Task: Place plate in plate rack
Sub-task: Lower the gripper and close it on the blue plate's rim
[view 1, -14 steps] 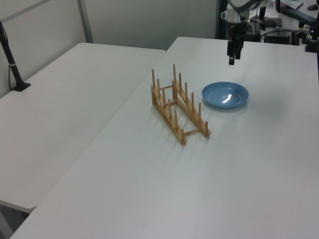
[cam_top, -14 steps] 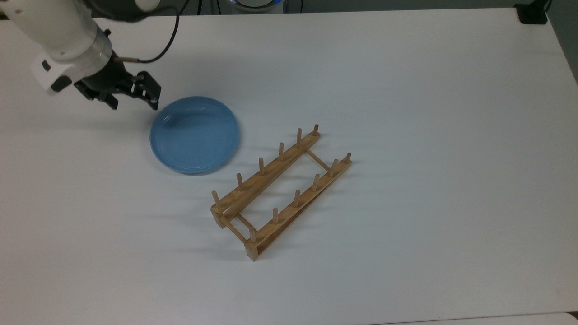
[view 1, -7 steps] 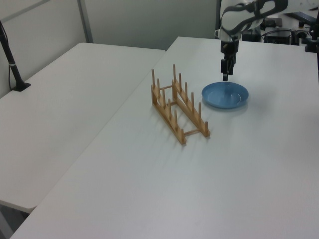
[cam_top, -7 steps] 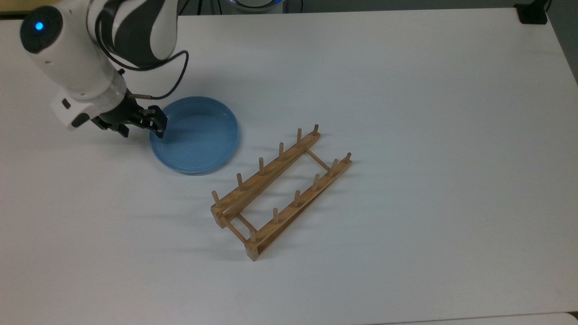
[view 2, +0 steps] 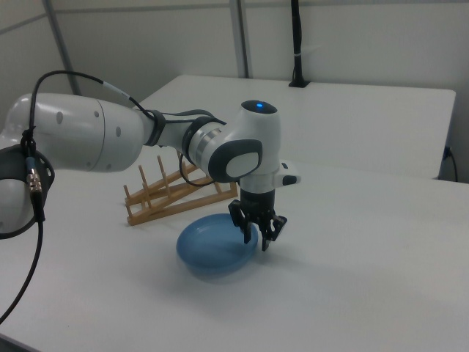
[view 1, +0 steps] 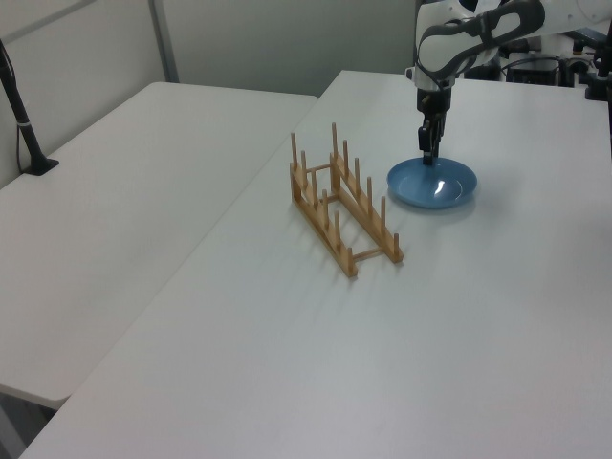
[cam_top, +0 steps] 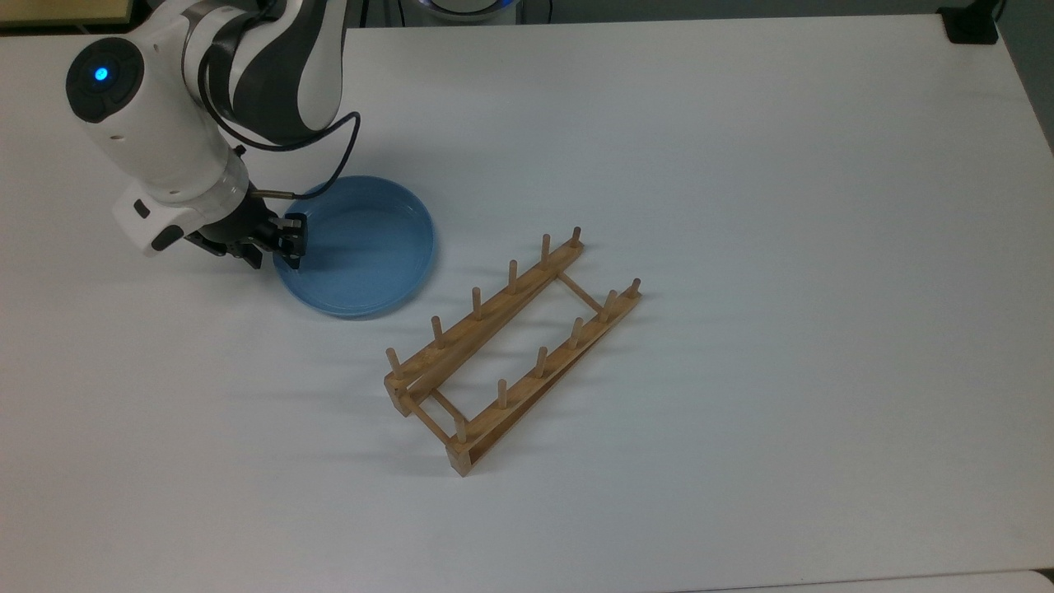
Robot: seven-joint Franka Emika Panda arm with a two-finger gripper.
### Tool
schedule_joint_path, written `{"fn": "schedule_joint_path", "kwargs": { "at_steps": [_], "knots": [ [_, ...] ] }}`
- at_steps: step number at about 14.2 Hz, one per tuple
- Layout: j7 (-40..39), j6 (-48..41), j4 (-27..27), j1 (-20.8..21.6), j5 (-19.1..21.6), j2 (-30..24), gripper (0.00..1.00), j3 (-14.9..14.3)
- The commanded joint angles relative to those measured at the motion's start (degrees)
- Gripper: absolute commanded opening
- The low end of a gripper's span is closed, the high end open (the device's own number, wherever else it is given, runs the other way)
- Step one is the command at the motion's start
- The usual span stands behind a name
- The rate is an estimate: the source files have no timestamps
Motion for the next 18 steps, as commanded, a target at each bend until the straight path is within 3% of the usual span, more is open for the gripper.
{"fn": "schedule_joint_path", "kwargs": {
  "at_steps": [1, 12, 18],
  "knots": [
    [-0.7, 1.7, -0.8, 0.6, 1.4, -0.2, 0.43, -0.3],
    [-1.1, 1.6, -0.8, 1.0, 1.4, -0.2, 0.0, 0.0],
    [-4.4, 0.8, -0.7, 0.8, 1.3, -1.1, 0.0, -0.1]
  ]
}}
